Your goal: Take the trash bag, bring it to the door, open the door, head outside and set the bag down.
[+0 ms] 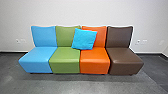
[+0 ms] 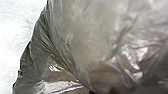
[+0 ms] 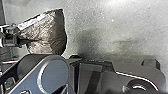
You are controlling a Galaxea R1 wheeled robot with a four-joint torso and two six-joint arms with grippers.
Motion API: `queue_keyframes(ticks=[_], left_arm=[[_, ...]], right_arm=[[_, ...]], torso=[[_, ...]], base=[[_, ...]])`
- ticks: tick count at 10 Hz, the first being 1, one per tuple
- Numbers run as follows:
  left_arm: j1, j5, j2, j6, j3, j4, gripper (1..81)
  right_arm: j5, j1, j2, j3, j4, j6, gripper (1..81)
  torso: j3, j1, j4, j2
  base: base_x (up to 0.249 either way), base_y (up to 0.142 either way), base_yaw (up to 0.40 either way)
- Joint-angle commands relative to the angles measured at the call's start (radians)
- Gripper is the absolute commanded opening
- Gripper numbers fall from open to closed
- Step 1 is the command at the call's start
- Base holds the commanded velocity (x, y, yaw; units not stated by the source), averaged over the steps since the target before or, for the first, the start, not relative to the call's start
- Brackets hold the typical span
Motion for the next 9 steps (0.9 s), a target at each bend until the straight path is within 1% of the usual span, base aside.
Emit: queue_keyframes(ticks=[1, 3, 5, 7, 8, 9], left_arm=[[-0.055, 0.078, -0.068, 0.042, 0.036, -0.013, 1.0], [-0.027, 0.078, -0.068, 0.078, 0.039, -0.013, 1.0], [0.004, 0.077, -0.062, 0.101, 0.038, -0.011, 1.0], [0.056, 0.063, -0.032, 0.147, 0.021, -0.011, 1.0], [0.087, 0.051, -0.018, 0.153, 0.012, -0.013, 1.0], [0.117, 0.006, -0.013, 0.153, 0.018, -0.014, 1.0]], right_arm=[[-0.037, 0.023, 0.008, -0.02, -0.004, -0.015, 81.1], [-0.022, -0.01, 0.042, -0.045, -0.026, -0.015, 81.1], [-0.016, -0.041, 0.068, -0.08, -0.041, -0.015, 81.1], [-0.002, -0.078, 0.111, -0.128, -0.059, -0.015, 81.1], [-0.002, -0.089, 0.132, -0.155, -0.067, -0.015, 81.1], [-0.002, -0.096, 0.146, -0.174, -0.07, -0.015, 81.1]], torso=[[0.094, -0.064, 0.0, 0.099], [0.129, -0.096, 0.0, 0.15], [0.2, -0.135, 0.0, 0.21], [0.267, -0.178, 0.0, 0.275], [0.3, -0.199, 0.0, 0.307], [0.337, -0.223, 0.0, 0.342]], base=[[0.0, 0.0, 0.0], [0.0, 0.0, 0.0], [0.0, 0.0, 0.0], [0.0, 0.0, 0.0], [0.0, 0.0, 0.0], [0.0, 0.0, 0.0]])
